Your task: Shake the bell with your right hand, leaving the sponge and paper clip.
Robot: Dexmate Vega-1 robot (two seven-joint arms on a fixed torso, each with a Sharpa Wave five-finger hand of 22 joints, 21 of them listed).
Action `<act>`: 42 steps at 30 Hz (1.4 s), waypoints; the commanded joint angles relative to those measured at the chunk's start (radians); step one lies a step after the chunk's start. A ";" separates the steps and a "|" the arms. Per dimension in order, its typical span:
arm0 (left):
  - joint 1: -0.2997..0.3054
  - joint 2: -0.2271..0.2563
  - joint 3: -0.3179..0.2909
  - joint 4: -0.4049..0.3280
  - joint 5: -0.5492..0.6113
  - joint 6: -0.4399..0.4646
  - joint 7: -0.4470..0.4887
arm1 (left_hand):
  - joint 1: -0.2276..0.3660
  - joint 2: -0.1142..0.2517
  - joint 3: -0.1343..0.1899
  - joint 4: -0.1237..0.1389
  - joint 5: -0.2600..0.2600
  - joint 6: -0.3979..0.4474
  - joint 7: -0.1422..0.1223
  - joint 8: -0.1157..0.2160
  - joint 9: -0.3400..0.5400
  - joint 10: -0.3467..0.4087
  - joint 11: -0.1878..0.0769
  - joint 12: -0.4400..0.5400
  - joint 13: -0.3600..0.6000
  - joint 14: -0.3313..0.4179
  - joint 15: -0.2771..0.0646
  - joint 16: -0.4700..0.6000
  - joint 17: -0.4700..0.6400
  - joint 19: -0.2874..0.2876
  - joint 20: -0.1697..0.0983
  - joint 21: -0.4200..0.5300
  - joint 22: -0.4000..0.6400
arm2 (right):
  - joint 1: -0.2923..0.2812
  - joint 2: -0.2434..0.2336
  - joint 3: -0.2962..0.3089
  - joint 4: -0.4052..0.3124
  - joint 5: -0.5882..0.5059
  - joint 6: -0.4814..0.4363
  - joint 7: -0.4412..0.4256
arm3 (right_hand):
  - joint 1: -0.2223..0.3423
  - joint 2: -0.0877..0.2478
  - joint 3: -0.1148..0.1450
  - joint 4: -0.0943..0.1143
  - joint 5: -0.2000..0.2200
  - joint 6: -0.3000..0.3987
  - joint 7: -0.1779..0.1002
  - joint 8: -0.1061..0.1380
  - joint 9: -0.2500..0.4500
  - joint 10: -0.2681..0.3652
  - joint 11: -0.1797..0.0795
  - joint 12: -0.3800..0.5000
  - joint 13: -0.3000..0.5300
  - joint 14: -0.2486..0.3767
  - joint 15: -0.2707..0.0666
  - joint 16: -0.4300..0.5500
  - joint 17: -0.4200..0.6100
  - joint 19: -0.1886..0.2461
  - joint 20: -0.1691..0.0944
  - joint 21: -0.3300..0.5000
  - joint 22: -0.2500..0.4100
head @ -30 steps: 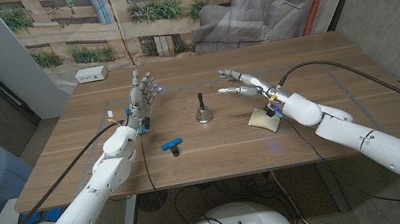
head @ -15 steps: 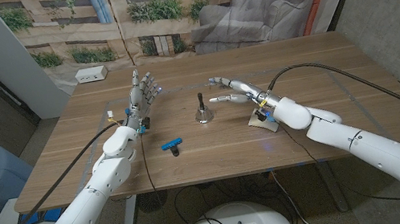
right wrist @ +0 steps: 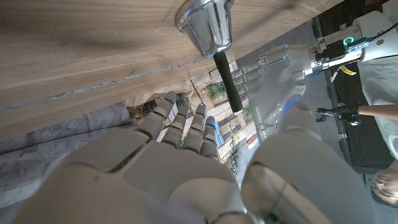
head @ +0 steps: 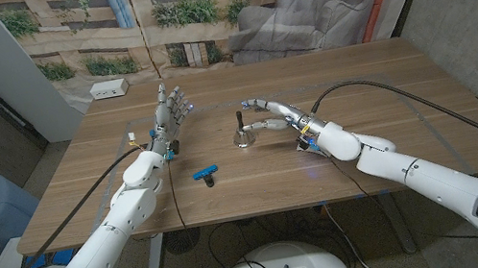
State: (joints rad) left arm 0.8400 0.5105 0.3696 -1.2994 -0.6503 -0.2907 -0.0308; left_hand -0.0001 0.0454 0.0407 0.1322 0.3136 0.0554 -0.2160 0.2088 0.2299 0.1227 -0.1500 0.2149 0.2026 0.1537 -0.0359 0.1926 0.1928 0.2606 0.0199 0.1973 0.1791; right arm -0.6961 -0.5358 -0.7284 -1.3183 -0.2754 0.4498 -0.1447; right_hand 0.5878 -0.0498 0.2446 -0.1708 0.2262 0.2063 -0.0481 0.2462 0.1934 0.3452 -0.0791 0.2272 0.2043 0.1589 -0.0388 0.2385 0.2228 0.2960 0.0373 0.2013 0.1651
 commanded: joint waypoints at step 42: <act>0.000 0.000 0.000 -0.001 0.000 0.001 0.000 | 0.003 0.008 0.000 0.007 0.007 0.000 -0.006 0.006 0.004 0.003 -0.006 0.006 0.005 0.009 -0.098 0.006 0.005 0.008 0.000 0.007 0.006 | 0.076 0.128 -0.108 0.230 -0.117 0.019 -0.321 | 0.128 0.005 0.018 0.018 0.003 0.415 -0.108 0.145 0.004 0.435 -0.119 0.055 0.001 0.295 -0.132 0.113 -0.001 0.173 -0.058 -0.001 0.004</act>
State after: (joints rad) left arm 0.8405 0.5108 0.3694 -1.3001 -0.6506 -0.2901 -0.0308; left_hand -0.0001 0.0454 0.0407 0.1322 0.3136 0.0554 -0.2160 0.2088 0.2298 0.1227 -0.1500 0.2149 0.2026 0.1537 -0.0359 0.1926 0.1928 0.2606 0.0199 0.1972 0.1791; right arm -0.6291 -0.4192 -0.8218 -1.1130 -0.3786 0.4601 -0.4206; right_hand 0.7123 -0.0507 0.2633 -0.1543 0.2260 0.6030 -0.1552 0.3835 0.1931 0.7529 -0.1898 0.2753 0.2046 0.4388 -0.0449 0.3443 0.2212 0.4603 -0.0198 0.2014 0.1650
